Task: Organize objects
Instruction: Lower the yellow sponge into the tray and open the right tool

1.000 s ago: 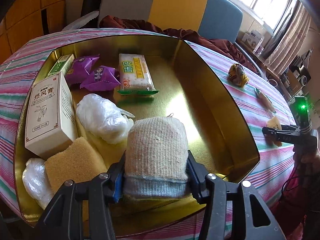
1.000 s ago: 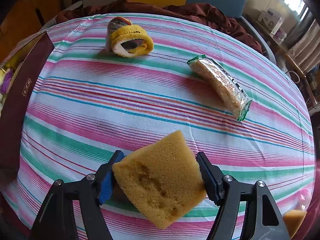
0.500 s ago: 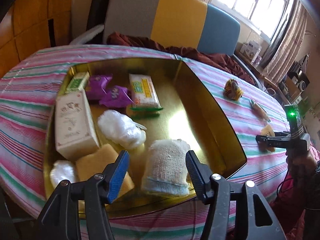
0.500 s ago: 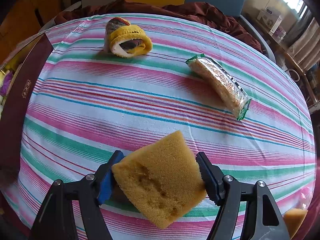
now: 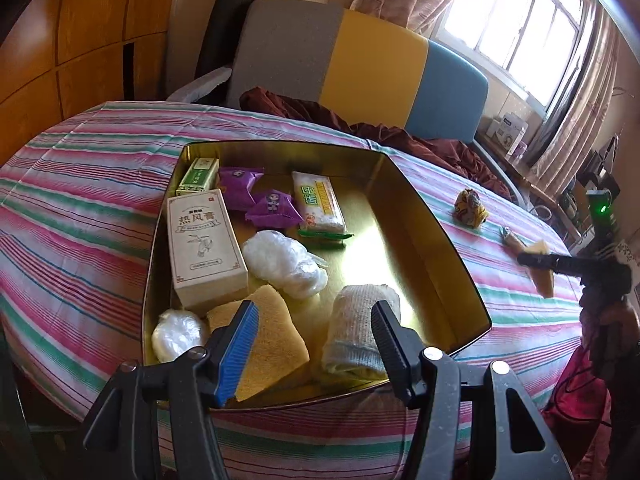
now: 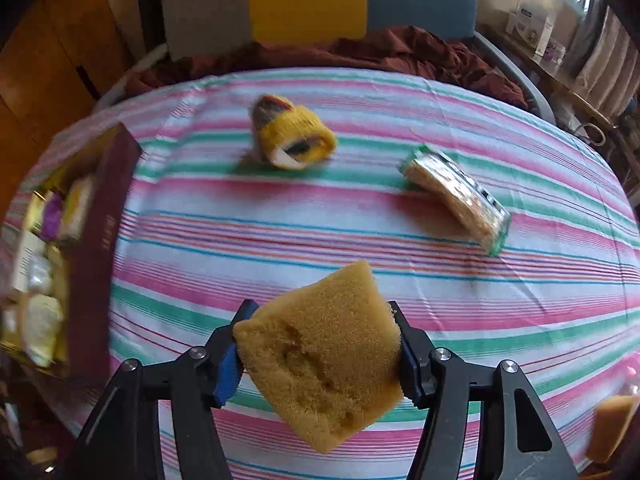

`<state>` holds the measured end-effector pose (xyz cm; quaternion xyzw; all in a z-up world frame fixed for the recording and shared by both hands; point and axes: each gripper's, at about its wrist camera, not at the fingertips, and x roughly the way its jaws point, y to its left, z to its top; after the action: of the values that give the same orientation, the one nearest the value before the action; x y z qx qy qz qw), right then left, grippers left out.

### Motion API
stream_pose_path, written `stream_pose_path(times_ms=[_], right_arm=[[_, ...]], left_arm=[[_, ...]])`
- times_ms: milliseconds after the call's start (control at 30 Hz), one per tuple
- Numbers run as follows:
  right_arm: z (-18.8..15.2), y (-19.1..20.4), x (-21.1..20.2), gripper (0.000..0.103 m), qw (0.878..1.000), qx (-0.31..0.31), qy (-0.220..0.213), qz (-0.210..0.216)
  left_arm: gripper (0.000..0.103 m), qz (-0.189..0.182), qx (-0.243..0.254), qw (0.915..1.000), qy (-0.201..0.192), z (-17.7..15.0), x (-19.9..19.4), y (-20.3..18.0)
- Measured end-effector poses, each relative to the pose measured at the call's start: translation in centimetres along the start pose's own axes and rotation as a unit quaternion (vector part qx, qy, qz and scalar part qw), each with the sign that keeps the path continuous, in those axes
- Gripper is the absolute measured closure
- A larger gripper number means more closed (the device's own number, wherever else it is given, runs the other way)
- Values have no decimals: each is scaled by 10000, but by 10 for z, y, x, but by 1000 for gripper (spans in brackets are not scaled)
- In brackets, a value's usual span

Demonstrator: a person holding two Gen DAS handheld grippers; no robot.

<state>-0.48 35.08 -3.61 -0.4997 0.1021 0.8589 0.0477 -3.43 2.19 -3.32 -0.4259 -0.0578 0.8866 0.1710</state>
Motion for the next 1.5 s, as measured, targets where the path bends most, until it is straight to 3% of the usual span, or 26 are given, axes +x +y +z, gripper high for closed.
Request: stream_pose_path(times_ms=[133, 167, 267, 367, 533, 767, 833, 900, 1233, 1500], right_arm=[[18, 79, -24, 40, 9953, -506, -351, 745], [7, 110, -38, 39, 9934, -595, -374, 909], [11, 172, -31, 39, 9866, -937, -328, 1294], [14, 215, -4, 39, 9831, -1187, -101, 1392], [14, 254, 47, 36, 9832, -1180, 369, 1342], [5, 263, 80, 24, 9806, -1083, 729, 1464], [2, 260, 79, 11, 9799, -1008, 733, 1560], [1, 256, 76, 5, 9782, -889, 758, 1716], [-6, 232, 33, 3, 9829, -726, 182, 1685], [-24, 196, 3, 3, 9871, -723, -105, 1422]], left_arm=[[44, -15, -5, 9999, -139, 0, -5, 2], [44, -14, 1, 9999, -166, 0, -7, 3], [44, -41, -32, 9998, -188, -1, -10, 7], [44, -40, -130, 9997, -190, -2, -11, 14], [44, -35, -292, 9994, -170, -4, -10, 26], [44, -6, -383, 9992, -144, -5, -6, 34], [44, 26, -396, 9991, -129, -5, -5, 36], [44, 44, -398, 9991, -127, -5, -5, 35], [44, 225, -130, 9992, -306, -2, -16, 21], [44, 440, 246, 9977, -463, -1, -27, 3]])
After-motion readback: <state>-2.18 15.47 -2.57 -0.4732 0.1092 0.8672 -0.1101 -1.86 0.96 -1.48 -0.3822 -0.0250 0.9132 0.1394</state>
